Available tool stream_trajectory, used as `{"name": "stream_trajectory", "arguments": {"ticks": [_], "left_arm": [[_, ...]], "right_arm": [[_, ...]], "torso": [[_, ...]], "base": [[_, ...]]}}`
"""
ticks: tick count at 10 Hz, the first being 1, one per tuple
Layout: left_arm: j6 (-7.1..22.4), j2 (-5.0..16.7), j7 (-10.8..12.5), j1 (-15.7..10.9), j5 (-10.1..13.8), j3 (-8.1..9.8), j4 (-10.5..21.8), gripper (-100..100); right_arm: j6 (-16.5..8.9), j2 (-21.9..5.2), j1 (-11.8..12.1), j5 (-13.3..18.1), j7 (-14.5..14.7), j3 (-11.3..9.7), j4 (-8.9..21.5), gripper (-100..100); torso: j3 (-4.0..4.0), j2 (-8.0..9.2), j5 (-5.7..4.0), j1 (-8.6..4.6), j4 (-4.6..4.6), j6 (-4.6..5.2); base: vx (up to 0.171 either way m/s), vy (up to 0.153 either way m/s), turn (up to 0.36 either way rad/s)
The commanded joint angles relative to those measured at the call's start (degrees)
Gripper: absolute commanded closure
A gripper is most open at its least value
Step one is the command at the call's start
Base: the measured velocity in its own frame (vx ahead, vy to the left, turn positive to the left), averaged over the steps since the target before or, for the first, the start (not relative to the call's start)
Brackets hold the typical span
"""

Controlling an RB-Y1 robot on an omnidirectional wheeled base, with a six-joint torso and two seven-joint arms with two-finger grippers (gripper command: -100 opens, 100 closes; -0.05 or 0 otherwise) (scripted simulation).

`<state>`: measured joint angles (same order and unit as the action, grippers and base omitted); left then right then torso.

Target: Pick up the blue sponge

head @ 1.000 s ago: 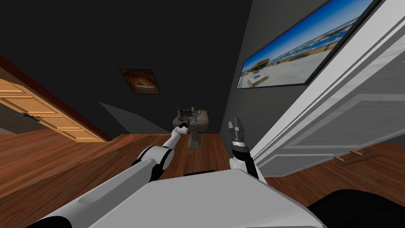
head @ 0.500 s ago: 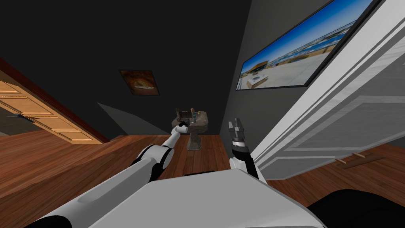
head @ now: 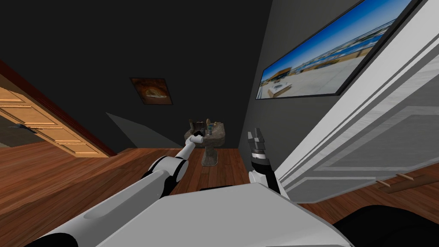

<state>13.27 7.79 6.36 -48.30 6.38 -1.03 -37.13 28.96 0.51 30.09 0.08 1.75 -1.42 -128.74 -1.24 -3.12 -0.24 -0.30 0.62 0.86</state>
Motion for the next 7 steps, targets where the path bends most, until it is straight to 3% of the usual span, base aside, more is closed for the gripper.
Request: {"name": "stream_trajectory", "arguments": {"ticks": [1, 7], "left_arm": [[-1.58, 0.32, 0.03, -2.06, 0.16, 0.12, 1.51, -100], [0.39, 0.85, 0.24, -3.65, 0.33, 0.33, 1.42, -100]], "right_arm": [[0.00, 0.00, 0.00, 0.00, 0.00, 0.00, 0.00, 0], [0.00, 0.00, 0.00, 0.00, 0.00, 0.00, 0.00, 0]], "torso": [[0.00, 0.00, 0.00, 0.00, 0.00, 0.00], [-0.18, -2.13, -0.51, -0.15, 1.80, 0.64]], "base": [[0.006, 0.003, -0.003], [0.054, -0.019, -0.010]]}}
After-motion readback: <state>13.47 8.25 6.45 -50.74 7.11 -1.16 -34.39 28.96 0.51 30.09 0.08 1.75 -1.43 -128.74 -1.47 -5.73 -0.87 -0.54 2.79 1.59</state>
